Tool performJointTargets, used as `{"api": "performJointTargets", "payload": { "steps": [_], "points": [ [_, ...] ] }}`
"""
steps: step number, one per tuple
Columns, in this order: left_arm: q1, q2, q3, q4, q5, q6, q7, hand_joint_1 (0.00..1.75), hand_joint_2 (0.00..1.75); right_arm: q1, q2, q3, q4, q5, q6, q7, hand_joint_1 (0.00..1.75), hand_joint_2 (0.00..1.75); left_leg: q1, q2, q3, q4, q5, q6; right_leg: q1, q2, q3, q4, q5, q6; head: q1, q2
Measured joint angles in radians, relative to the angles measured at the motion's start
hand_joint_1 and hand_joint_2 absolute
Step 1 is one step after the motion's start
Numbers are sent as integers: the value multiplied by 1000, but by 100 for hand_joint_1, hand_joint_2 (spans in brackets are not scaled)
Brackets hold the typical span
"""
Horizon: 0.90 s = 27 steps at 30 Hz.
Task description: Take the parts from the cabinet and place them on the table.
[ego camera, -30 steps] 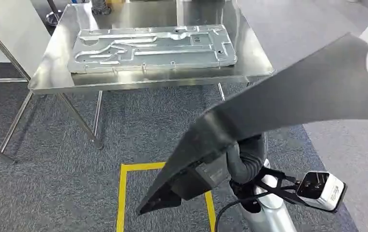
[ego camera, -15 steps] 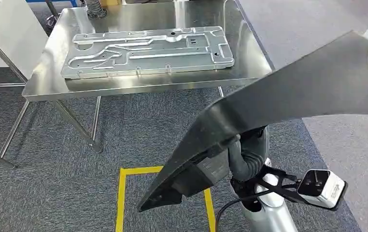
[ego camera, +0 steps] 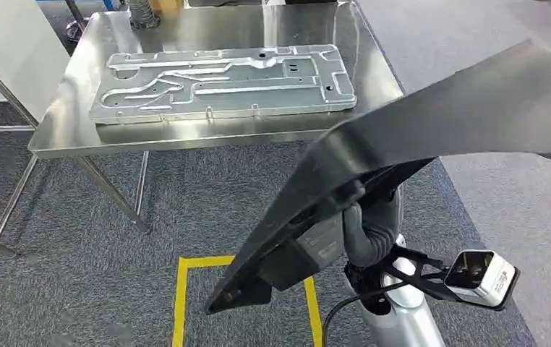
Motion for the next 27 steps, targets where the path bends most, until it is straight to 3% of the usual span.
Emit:
{"api": "performJointTargets", "payload": {
  "steps": [1, 3, 4, 5, 6, 7, 8, 9, 10, 13, 14, 15, 16, 18, 19, 20, 21, 24, 25, 27],
  "points": [
    [-1, 0, 0, 0, 0, 0, 0, 0, 0, -3, 0, 0, 0, 0, 0, 0, 150, 175, 0, 1, 2, 0, -4, 6, -3, 0, -32, 59, -30, 4, 0, 0],
    [-3, 0, 0, 0, 0, 2, 0, 0, 0, 0, -1, 0, 0, -1, 0, 0, 150, 175, 0, 1, 7, 0, -11, 11, -11, 0, -136, 243, -103, 11, 0, 0],
    [-3, 0, 0, 0, 0, 2, 0, 0, 0, 1, -2, 1, 1, -2, 0, 0, 150, 175, 0, 0, 10, 1, -15, 10, -13, 0, -176, 303, -112, 14, 0, 0],
    [-1, 0, 0, 0, 0, 0, 0, 0, 0, 2, -2, 1, 1, -2, 0, 0, 150, 175, 0, 0, 17, 1, -19, 9, -15, 0, -195, 313, -94, 15, 0, 0],
    [1, 0, 0, 0, 0, -2, 0, 0, 0, 2, -3, 1, 2, -2, 0, 0, 150, 175, 0, -1, 25, 1, -25, 8, -17, 0, -185, 274, -52, 15, 0, 0],
    [2, 0, 0, 0, -1, -2, 0, 0, 0, 2, -3, 1, 2, -2, 0, 0, 150, 175, 0, -2, 35, 1, -31, 6, -18, -1, -155, 197, 4, 12, 0, 0],
    [1, 0, 0, 0, -1, -3, -1, 0, 0, 2, -3, 1, 2, -2, 0, 0, 150, 175, 0, -3, 48, 1, -39, 3, -17, -1, -108, 81, 72, 6, 0, 0],
    [1, -2, 0, 0, -1, -3, -2, 0, 0, 2, -3, 1, 2, -2, 0, 0, 150, 175, 0, -3, 53, 1, -46, -2, -15, -2, -82, 4, 101, -1, 0, 0],
    [0, -3, 0, 0, -2, -3, -2, 0, 0, 2, -3, 1, 2, -2, -1, 0, 150, 175, -7, -3, 52, 5, -51, -9, -7, -3, -73, -6, 86, -5, 0, 0],
    [-2, -3, 0, 0, -4, -3, -3, 0, 0, 2, -4, 1, 2, -3, -1, 0, 150, 175, 0, 0, 53, -2, -55, -24, -3, 2, -75, -10, 79, -16, 0, 0],
    [-3, -3, 0, 0, -4, -3, -3, 0, 0, 2, -4, 1, 1, -3, -2, 0, 150, 175, -5, 0, 60, -4, -60, -32, -10, 3, -68, -21, 80, -21, 0, 0],
    [-3, -3, 0, 0, -4, -3, -3, 0, 0, 3, -4, 1, 1, -2, -2, 0, 150, 175, 0, 0, 60, 10, -70, -35, -14, 1, -53, -31, 81, -25, 0, 0],
    [-4, -4, 0, 0, -4, -3, -4, 0, 0, 1, -4, 1, 1, -2, -2, 0, 150, 175, 1, 1, 35, 66, -100, -38, -15, -3, -45, -34, 76, -32, 0, 0],
    [-3, -3, 0, 0, -4, -3, -4, 0, 0, 2, -3, 1, 1, -3, -1, 0, 150, 175, 3, 1, -58, 235, -168, -46, -13, -4, -39, -34, 69, -37, 0, 0],
    [-3, -3, 0, 0, -4, -3, -4, 0, 0, 3, -3, 1, 2, -3, 0, 0, 150, 175, 3, 1, -102, 304, -186, -48, -13, -4, -36, -34, 65, -38, 0, 0],
    [-1, -3, 0, 0, -3, -3, -3, 0, 0, 4, -3, 1, 2, -3, 0, 0, 150, 175, 3, 1, -128, 333, -177, -49, -13, -4, -32, -33, 61, -38, 0, 0],
    [3, -3, 0, 0, -3, -3, -3, 0, 0, 4, -3, 1, 2, -3, 0, 0, 150, 175, 3, 1, -126, 306, -142, -49, -13, -1, -25, -33, 56, -37, 0, 0],
    [3, -2, 2, 0, -3, -1, -6, 0, 0, 3, -3, 2, 2, -4, 0, 0, 150, 175, 3, 3, -28, 49, 20, -42, -13, 0, 2, -28, 34, -28, 0, 0],
    [4, -2, 2, 0, -3, -1, -6, 0, 0, 2, -3, 2, 2, -4, -1, 0, 150, 175, -1, 2, -14, 27, 3, -39, -6, 0, 3, -25, 28, -21, 0, 0],
    [0, -2, 2, 0, -3, 2, -8, 0, 0, 0, -4, 3, 2, -1, -10, 0, 150, 175, -4, 1, -17, 20, 2, -25, -6, 2, -3, -24, 26, -13, 0, 0]
  ]
}}
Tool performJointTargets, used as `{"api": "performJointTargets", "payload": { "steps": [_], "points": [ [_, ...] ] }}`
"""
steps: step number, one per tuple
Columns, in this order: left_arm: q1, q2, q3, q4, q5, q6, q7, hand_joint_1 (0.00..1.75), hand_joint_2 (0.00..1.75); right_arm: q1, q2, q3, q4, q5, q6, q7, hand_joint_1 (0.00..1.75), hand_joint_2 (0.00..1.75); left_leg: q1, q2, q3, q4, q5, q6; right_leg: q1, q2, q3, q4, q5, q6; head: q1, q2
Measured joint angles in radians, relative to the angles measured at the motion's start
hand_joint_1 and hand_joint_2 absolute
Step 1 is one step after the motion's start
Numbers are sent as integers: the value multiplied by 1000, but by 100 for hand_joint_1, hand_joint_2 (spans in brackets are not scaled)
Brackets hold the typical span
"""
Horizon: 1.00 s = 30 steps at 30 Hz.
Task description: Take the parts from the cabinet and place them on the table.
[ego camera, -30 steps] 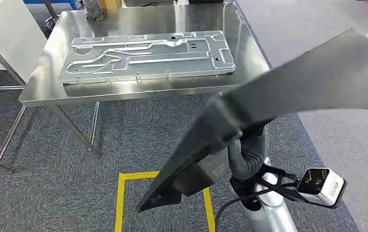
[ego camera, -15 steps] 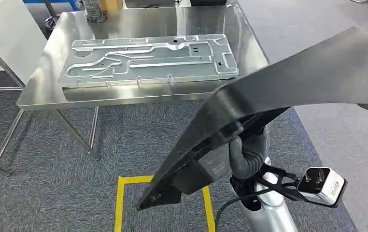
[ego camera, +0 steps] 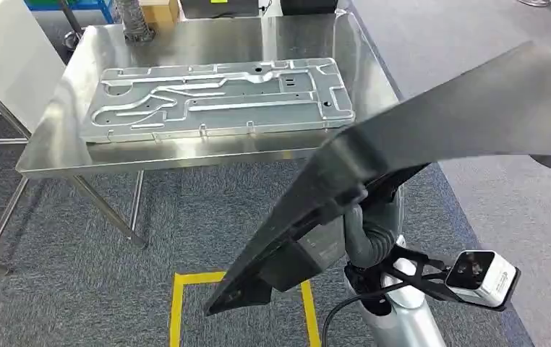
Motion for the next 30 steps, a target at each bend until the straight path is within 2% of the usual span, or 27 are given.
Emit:
{"api": "performJointTargets", "payload": {
  "steps": [2, 3, 4, 6, 7, 8, 9, 10, 12, 13, 14, 15, 17, 18, 19, 20, 22, 23, 24, 25, 26, 28, 29, 30],
  "points": [
    [2, 0, 1, 0, 1, 2, -1, 0, 0, -3, -1, 2, 0, 9, -16, 2, 150, 175, 0, -4, 2, -3, -3, 13, 1, -4, 6, -4, -4, 12, 0, 0],
    [3, -1, 1, 0, 1, 2, -2, 0, 0, -5, -1, 4, 0, 14, -26, 5, 150, 175, 6, -5, 11, -11, -1, 19, -2, -3, 7, 2, -13, 18, 0, 0],
    [3, -1, 1, 0, 1, 3, -4, 0, 0, -9, -2, 5, 0, 19, -36, 8, 150, 175, 6, -8, 15, -12, -3, 24, -3, -4, -6, 37, -32, 23, 0, 0],
    [1, -1, 2, 0, 2, 3, -5, 0, 0, -12, -3, 10, 3, 21, -47, 11, 150, 175, 5, -15, 17, -12, -7, 32, -8, -4, -96, 203, -106, 31, 0, 0],
    [0, -1, 2, 0, 2, 3, -5, 0, 0, -10, -4, 13, 6, 21, -49, 11, 150, 175, 4, -15, 19, -11, -10, 35, -8, -4, -147, 289, -131, 33, 0, 0],
    [2, -1, 2, 0, 1, 3, -6, 0, 0, -9, -5, 14, 10, 19, -48, 10, 150, 175, 3, -17, 22, -11, -13, 36, -8, -4, -184, 337, -131, 33, 0, 0],
    [4, -1, 3, 0, 1, 3, -7, 0, 0, -8, -6, 16, 12, 15, -42, 7, 150, 175, 2, -20, 27, -11, -18, 36, -8, -4, -192, 329, -105, 31, 0, 0],
    [6, -1, 4, 0, 0, 3, -7, 0, 0, -6, -7, 17, 12, 11, -37, 3, 150, 175, 1, -23, 35, -11, -23, 35, -8, -4, -176, 276, -59, 28, 0, 0],
    [5, -2, 6, 0, 0, 3, -8, 0, 0, -6, -7, 19, 10, 9, -28, 0, 150, 175, -5, -27, 58, -11, -36, 33, -2, -3, -96, 75, 65, 9, 0, 0],
    [6, -8, 7, 0, 0, 1, -8, 0, 0, -5, -7, 19, 10, 9, -23, 0, 150, 175, -4, -27, 56, -13, -40, 30, 2, 1, -71, 30, 64, -2, 0, 0],
    [3, -9, 8, 0, 0, 1, -8, 0, 0, -5, -7, 19, 8, 8, -21, 0, 150, 175, -7, -30, 56, -10, -44, 24, 6, -1, -71, 10, 62, -4, 1, 0],
    [2, -8, 9, 0, 0, 1, -8, 0, 0, -5, -8, 19, 8, 8, -21, -1, 150, 175, -3, -28, 54, -12, -44, 19, 7, -1, -73, 13, 62, -4, 0, 0],
    [2, -8, 10, 0, 0, 0, -8, 0, 0, -5, -7, 19, 8, 6, -21, -1, 150, 175, -1, -26, 59, -19, -47, 8, 10, 1, -72, 12, 57, -11, 0, 0],
    [1, -5, 11, 0, 0, 0, -8, 0, 0, -6, -7, 19, 6, 5, -21, -1, 150, 175, -9, -26, 69, -24, -51, 2, 0, 0, -61, -4, 59, -12, 0, 0],
    [2, -7, 12, 0, 0, 0, -8, 0, 0, -6, -7, 21, 5, 5, -22, -1, 150, 175, -4, -18, 71, -10, -60, -1, -5, -4, -43, -19, 61, -15, 0, 0],
    [0, -6, 13, 0, 0, 0, -8, 0, 0, -9, -7, 21, 5, 1, -23, -1, 150, 175, -4, -11, 47, 42, -88, -7, -6, -7, -35, -24, 58, -20, 0, 0],
    [1, -5, 17, 0, 0, 1, -8, 0, 0, -6, -7, 21, 5, -2, -26, -1, 150, 175, 3, -8, -40, 201, -156, -19, -5, -12, -29, -24, 50, -24, 0, 0],
    [1, -4, 18, 0, 0, 1, -8, 0, 0, -3, -8, 21, 5, -2, -26, 0, 150, 175, 5, -7, -84, 273, -179, -24, -5, -14, -27, -23, 47, -24, 0, 0],
    [2, -4, 18, 0, 0, 1, -8, 0, 0, 0, -7, 21, 5, -2, -26, -1, 150, 175, 8, -5, -113, 309, -173, -28, -6, -14, -25, -22, 43, -23, 0, 0],
    [6, -4, 18, 0, 0, 1, -8, 0, 0, 3, -8, 21, 5, -2, -25, 0, 150, 175, 11, -2, -110, 284, -139, -31, -7, -12, -19, -22, 38, -21, 0, 0],
    [8, -4, 19, 0, 0, 1, -8, 0, 0, 5, -7, 21, 5, -2, -24, -1, 150, 175, 15, 0, -83, 212, -85, -34, -8, -11, -11, -20, 32, -18, 0, 0],
    [8, -3, 19, 0, -1, 1, -10, 0, 0, 6, -7, 21, 5, 2, -21, -1, 150, 175, 20, 6, -4, 25, 20, -36, -10, -11, 4, -10, 14, -7, 0, 0],
    [9, -3, 19, 0, -1, 1, -10, 0, 0, 7, -8, 21, 5, 2, -19, -1, 150, 175, 16, 10, 7, 11, -1, -34, -4, -11, 3, -6, 8, 1, 0, 0],
    [7, -3, 19, 0, -2, 0, -11, 0, 0, 9, -7, 19, 2, 3, -16, -1, 150, 175, 13, 7, 9, -1, -1, -19, -3, -10, -3, 2, 6, 5, 0, 0]
  ]
}}
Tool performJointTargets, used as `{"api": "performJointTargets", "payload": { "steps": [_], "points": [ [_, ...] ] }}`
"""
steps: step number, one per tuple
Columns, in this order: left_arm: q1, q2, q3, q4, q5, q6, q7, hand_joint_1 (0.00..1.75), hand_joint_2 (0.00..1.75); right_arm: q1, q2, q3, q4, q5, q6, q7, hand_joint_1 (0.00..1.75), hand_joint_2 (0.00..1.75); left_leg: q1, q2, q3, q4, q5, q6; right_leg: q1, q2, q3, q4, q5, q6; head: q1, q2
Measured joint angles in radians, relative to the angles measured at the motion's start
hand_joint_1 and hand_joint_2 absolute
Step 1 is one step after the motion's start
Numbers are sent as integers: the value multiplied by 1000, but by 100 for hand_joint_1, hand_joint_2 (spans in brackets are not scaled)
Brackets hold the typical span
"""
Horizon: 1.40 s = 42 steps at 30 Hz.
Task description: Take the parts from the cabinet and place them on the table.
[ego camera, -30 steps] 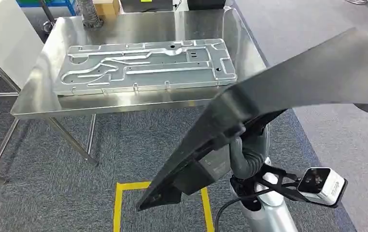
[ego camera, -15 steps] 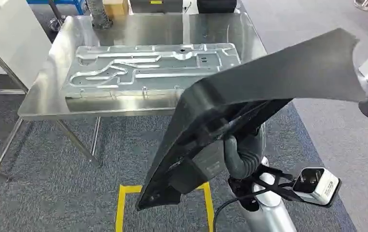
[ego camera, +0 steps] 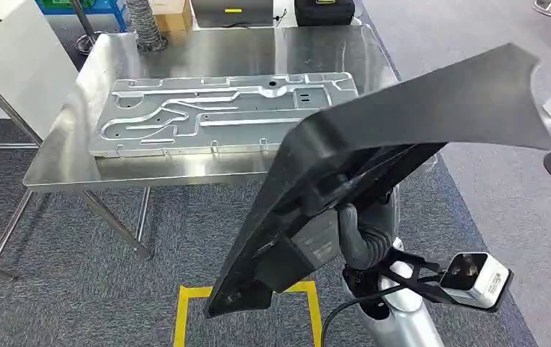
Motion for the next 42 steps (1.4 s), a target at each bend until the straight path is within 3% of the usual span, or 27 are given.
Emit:
{"api": "performJointTargets", "payload": {
  "steps": [3, 5, 7, 8, 9, 10, 11, 13, 14, 18, 19, 20, 23, 24, 25, 26, 28, 29, 30, 33, 35, 36, 38, 39, 40, 41, 42],
  "points": [
    [0, 0, 0, 0, -6, -3, 1, 0, 0, 6, 0, -3, -10, 2, 14, 0, 150, 175, -2, -3, -4, 3, -5, 21, -1, -2, 2, -3, -5, 14, 0, 0],
    [2, -1, 0, 0, -7, -2, 2, 0, 0, 7, 0, -10, -20, 2, 18, 0, 150, 175, 2, -3, 5, -3, -8, 36, -5, 0, -14, 46, -36, 24, 0, 0],
    [-1, 0, 1, 0, -7, -1, 4, 0, 0, 8, 0, -19, -24, 0, 19, 0, 150, 175, 0, -3, 8, -3, -12, 43, -6, 0, -107, 216, -111, 30, 0, 0],
    [-1, 1, 1, 0, -7, 1, 4, 0, 0, 10, 0, -24, -24, 0, 17, 0, 150, 175, -1, -4, 10, -2, -15, 46, -6, 0, -157, 300, -136, 30, 0, 0],
    [-1, 1, 2, 0, -7, 2, 5, 0, 0, 12, 0, -26, -25, 0, 14, 0, 150, 175, -3, -5, 13, -2, -17, 47, -6, 0, -189, 343, -136, 30, 0, 0],
    [0, 2, 2, 0, -8, 2, 6, 0, 0, 13, 0, -28, -26, 0, 11, 0, 150, 175, -5, -7, 18, -2, -21, 47, -5, 0, -196, 333, -108, 27, 0, 0],
    [0, 1, 2, 0, -8, 2, 6, 0, 0, 13, 0, -31, -30, 0, 10, 0, 150, 175, -7, -9, 26, -2, -25, 46, -5, 1, -176, 274, -59, 22, 0, 0],
    [-1, 1, 3, 0, -10, 2, 6, 0, 0, 13, 0, -35, -42, 0, 5, 0, 150, 175, -10, -13, 44, -3, -36, 44, 1, 2, -95, 83, 52, 2, 0, 0],
    [-1, -5, 3, 0, -13, 2, 6, 0, 0, 13, 0, -37, -47, -1, 4, 0, 150, 175, -10, -14, 44, -4, -40, 42, 7, 5, -71, 30, 56, -10, 0, 0],
    [-4, -2, 3, 0, -15, 0, 7, 0, 0, 16, 0, -45, -61, -6, -2, 0, 150, 175, -10, -12, 49, -14, -46, 19, 12, 6, -70, 11, 50, -16, 0, 0],
    [-6, 5, 3, 0, -15, 0, 7, 0, 0, 19, 0, -48, -69, -7, 0, 0, 150, 175, -15, -12, 53, -11, -53, 13, -4, 4, -56, -7, 55, -18, 0, 0],
    [-6, 2, 3, 0, -15, -3, 6, 0, 0, 21, 0, -49, -73, -7, 5, -1, 150, 175, -14, -9, 48, 16, -68, 10, -3, 3, -43, -16, 52, -23, 0, 0],
    [-4, 3, 5, 0, -14, -3, 4, 0, 0, 38, 3, -57, -83, 2, 37, -1, 150, 175, -7, -8, -72, 244, -171, -1, -1, 0, -32, -16, 42, -29, 0, 0],
    [-4, 3, 5, 0, -14, -3, 4, 0, 0, 47, 7, -62, -84, 8, 50, -1, 150, 175, -7, -8, -107, 300, -181, -3, -1, 0, -29, -15, 38, -29, 0, 0],
    [0, 3, 5, 0, -13, -3, 4, 0, 0, 55, 11, -66, -86, 10, 58, -1, 150, 175, -7, -7, -120, 307, -164, -5, -2, 1, -24, -14, 34, -29, 0, 0],
    [3, 3, 5, 0, -13, -3, 4, 0, 0, 60, 15, -69, -89, 11, 65, -1, 150, 175, -6, -7, -107, 261, -121, -5, -2, 3, -18, -13, 29, -27, 0, 0],
    [3, 4, 5, 0, -13, -3, 4, 0, 0, 65, 23, -79, -96, 18, 78, -1, 150, 175, -5, -5, -28, 74, -7, -2, -3, 4, -1, -8, 14, -21, 0, 0],
    [3, 4, 6, 0, -13, -3, 4, 0, 0, 65, 29, -84, -100, 18, 84, -1, 150, 175, -6, 0, -2, 9, 9, 1, -2, 4, 2, -5, 7, -15, 0, 0],
    [3, 4, 6, 0, -13, -2, 6, 0, 0, 65, 35, -90, -103, 18, 88, -1, 150, 175, -11, -1, 9, -6, -5, 6, 6, 5, -1, 2, 3, -9, 0, 0],
    [-2, 4, 6, 0, -13, 1, 6, 0, 0, 67, 45, -98, -115, 20, 96, -1, 150, 175, -14, -5, 4, 0, -10, 26, 4, 4, 0, -2, -1, 3, 0, 0],
    [0, 3, 6, 0, -13, 1, 7, 0, 0, 67, 50, -102, -122, 20, 98, -1, 150, 175, -7, -5, 15, -9, -8, 38, 1, 5, -2, 21, -19, 15, 0, 0],
    [-1, 3, 6, 0, -13, 1, 7, 0, 0, 67, 50, -104, -126, 19, 99, -1, 150, 175, -7, -4, 17, -9, -11, 43, 0, 5, -31, 78, -50, 19, 0, 0],
    [-3, 3, 6, 0, -16, 1, 7, 0, 0, 71, 50, -109, -129, 20, 100, -1, 150, 175, -9, -5, 20, -8, -16, 49, -4, 5, -125, 250, -122, 26, 0, 0],
    [-3, 3, 6, 0, -16, 1, 7, 0, 0, 72, 50, -111, -130, 19, 100, -1, 150, 175, -10, -5, 21, -8, -18, 50, -4, 5, -163, 311, -137, 27, 0, 0],
    [-1, 3, 7, 0, -17, 1, 7, 0, 0, 75, 50, -114, -130, 20, 101, -1, 150, 175, -11, -6, 26, -8, -22, 50, -4, 5, -192, 344, -129, 26, 0, 0],
    [-1, 3, 7, 0, -19, 1, 7, 0, 0, 77, 50, -117, -133, 20, 103, -1, 150, 175, -12, -8, 32, -8, -26, 50, -4, 5, -190, 319, -98, 24, 0, 0],
    [-1, 3, 7, 0, -22, 0, 7, 0, 0, 78, 50, -122, -139, 23, 105, -1, 150, 175, -13, -10, 40, -8, -31, 50, -3, 5, -161, 243, -42, 18, 0, 0]
  ]
}}
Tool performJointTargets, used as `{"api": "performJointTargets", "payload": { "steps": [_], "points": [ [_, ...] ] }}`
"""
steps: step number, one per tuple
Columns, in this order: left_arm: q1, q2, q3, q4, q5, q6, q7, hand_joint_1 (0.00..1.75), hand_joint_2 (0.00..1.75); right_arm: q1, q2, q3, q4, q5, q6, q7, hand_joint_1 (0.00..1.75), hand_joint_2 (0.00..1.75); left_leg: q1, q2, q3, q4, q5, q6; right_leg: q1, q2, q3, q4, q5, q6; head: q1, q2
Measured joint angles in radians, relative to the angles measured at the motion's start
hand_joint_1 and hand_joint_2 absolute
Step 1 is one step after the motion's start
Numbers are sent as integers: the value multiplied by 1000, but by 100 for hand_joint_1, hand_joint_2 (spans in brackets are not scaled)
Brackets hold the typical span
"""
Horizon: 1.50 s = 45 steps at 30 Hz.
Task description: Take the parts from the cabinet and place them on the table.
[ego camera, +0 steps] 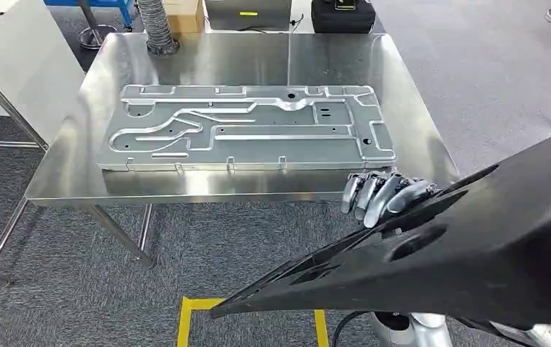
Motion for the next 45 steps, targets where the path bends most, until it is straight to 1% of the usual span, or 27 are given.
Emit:
{"api": "performJointTargets", "payload": {
  "steps": [2, 3, 6, 8, 9, 12, 13, 14, 15, 17, 18, 19, 20, 24, 27, 28, 29, 30, 32, 33, 34, 37, 39, 41, 43, 44, 45],
  "points": [
    [-1, 0, 0, 0, -3, -3, -3, 0, 0, 0, 3, -7, -17, 12, 16, 0, 150, 175, -3, -3, 16, -1, -11, -3, 8, 0, 83, -195, 109, -21, 0, 0],
    [-1, -7, 0, 0, -4, -5, -3, 0, 0, 2, 6, -11, -23, 14, 24, 0, 150, 175, -5, -2, 16, -2, -15, -7, 13, -1, 96, -216, 92, -29, 0, 0],
    [-2, -3, 1, 0, -5, -5, -6, 0, 0, 18, 18, -33, -50, 18, 56, 0, 150, 175, 1, -1, 18, -7, -20, -24, 21, 0, 95, -230, 91, -37, 0, 0],
    [-4, 1, 5, 0, -5, -5, -6, 0, 0, 23, 27, -45, -68, 23, 70, 0, 150, 175, -3, 1, 30, -7, -30, -36, 5, 0, 117, -257, 96, -42, 0, 0],
    [-4, 0, 7, 0, -5, -5, -6, 0, 0, 22, 30, -47, -71, 24, 71, 0, 150, 175, -2, 2, 24, 17, -44, -39, 5, -1, 124, -260, 94, -46, 0, 0],
    [-4, 2, 12, 0, -5, -5, -6, 0, 0, 27, 39, -54, -74, 26, 71, 0, 150, 175, 4, 2, -114, 277, -151, -55, 4, -3, 134, -261, 84, -53, 0, 0],
    [-4, 2, 14, 0, -5, -5, -6, 0, 0, 29, 39, -55, -74, 26, 71, 0, 150, 175, 6, 2, -147, 322, -153, -59, 4, -2, 137, -260, 81, -52, 0, 0],
    [-1, 2, 15, 0, -5, -5, -6, 0, 0, 31, 39, -56, -74, 26, 71, 0, 150, 175, 8, 3, -154, 315, -130, -62, 3, 0, 141, -260, 77, -51, 0, 0],
    [1, 3, 16, 0, -5, -5, -6, 0, 0, 33, 39, -58, -74, 26, 71, 0, 150, 175, 11, 3, -136, 260, -83, -63, 2, 2, 148, -259, 72, -48, 0, 0],
    [0, 4, 17, 0, -5, -5, -6, 0, 0, 32, 39, -60, -74, 26, 67, 0, 150, 175, 16, 6, -58, 74, 25, -64, -1, 2, 163, -253, 59, -40, 0, 0],
    [0, 3, 18, 0, -6, -5, -6, 0, 0, 32, 39, -61, -74, 26, 63, 0, 150, 175, 17, 10, -34, 15, 35, -62, 1, 2, 165, -249, 51, -33, 0, 0],
    [-1, 3, 18, 0, -7, -5, -6, 0, 0, 32, 39, -61, -74, 26, 62, 0, 150, 175, 11, 9, -26, -2, 25, -57, 9, 3, 161, -240, 46, -26, 0, 0],
    [-5, 3, 18, 0, -10, -6, -7, 0, 0, 33, 39, -62, -74, 26, 58, 0, 150, 175, 11, 7, -32, 5, 25, -44, 8, 2, 159, -242, 46, -23, 0, 0],
    [-3, 2, 18, 0, -19, -10, -8, 0, 0, 35, 39, -64, -77, 33, 47, 1, 150, 175, 14, 6, -24, -2, 24, -19, 2, 2, 154, -213, 23, -1, 0, 0],
    [-6, 3, 18, 0, -27, -17, -11, 0, 0, 43, 38, -71, -79, 33, 45, 1, 150, 175, 12, 6, -22, -1, 15, -8, -2, 1, 23, 27, -83, 10, 0, 0],
    [-5, 3, 18, 0, -29, -17, -12, 0, 0, 48, 38, -74, -79, 33, 44, 1, 150, 175, 11, 5, -20, -1, 12, -7, -2, 1, -17, 88, -93, 10, 0, 0],
    [-3, 3, 18, 0, -33, -17, -12, 0, 0, 52, 38, -76, -79, 33, 44, 1, 150, 175, 11, 5, -15, -1, 8, -8, -2, 1, -31, 95, -76, 10, 0, 0],
    [-3, 3, 18, 0, -36, -17, -12, 0, 0, 55, 38, -77, -79, 33, 44, 1, 150, 175, 10, 3, -7, -1, 3, -9, -1, 1, -16, 48, -32, 6, 0, 0],
    [-4, 3, 18, 0, -36, -17, -12, 0, 0, 56, 38, -79, -80, 33, 50, 1, 150, 175, 8, 1, 12, -1, -8, -12, 1, 1, 63, -135, 75, -7, 0, 0],
    [-5, 2, 17, 0, -36, -17, -12, 0, 0, 55, 38, -79, -81, 33, 50, 1, 150, 175, 8, 0, 18, -3, -13, -15, 4, 1, 97, -216, 105, -17, 0, 0],
    [-6, -1, 17, 0, -36, -17, -12, 0, 0, 55, 38, -79, -81, 32, 50, 1, 150, 175, 2, 1, 19, -2, -19, -22, 12, -2, 105, -227, 85, -22, 0, 0],
    [-8, -1, 18, 0, -35, -16, -10, 0, 0, 55, 38, -81, -81, 31, 50, 1, 150, 175, 7, 3, 24, -9, -28, -38, 15, 2, 105, -228, 78, -33, 0, 0],
    [-12, 2, 17, 0, -34, -16, -9, 0, 0, 53, 38, -82, -81, 29, 50, 2, 150, 175, 5, 3, 40, 0, -38, -48, 2, 2, 134, -253, 81, -39, 0, 0],
    [-12, 1, 17, 0, -34, -16, -9, 0, 0, 48, 38, -82, -80, 29, 50, 1, 150, 175, 6, 4, -22, 120, -93, -52, 1, -2, 150, -258, 71, -50, -1, 0],
    [-12, 2, 17, 0, -34, -16, -9, 0, 0, 49, 38, -84, -79, 29, 50, 2, 150, 175, 7, 4, -124, 278, -138, -58, 3, -2, 162, -257, 58, -53, -1, 0],
    [-8, 2, 17, 0, -33, -16, -7, 0, 0, 49, 38, -84, -76, 29, 50, 2, 150, 175, 7, 4, -157, 310, -127, -60, 4, -1, 170, -257, 50, -53, -1, 0],
    [-5, 2, 17, 0, -33, -16, -6, 0, 0, 49, 38, -84, -74, 27, 50, 2, 150, 175, 8, 4, -162, 291, -92, -61, 4, 1, 180, -257, 42, -53, -1, 0]
  ]
}}
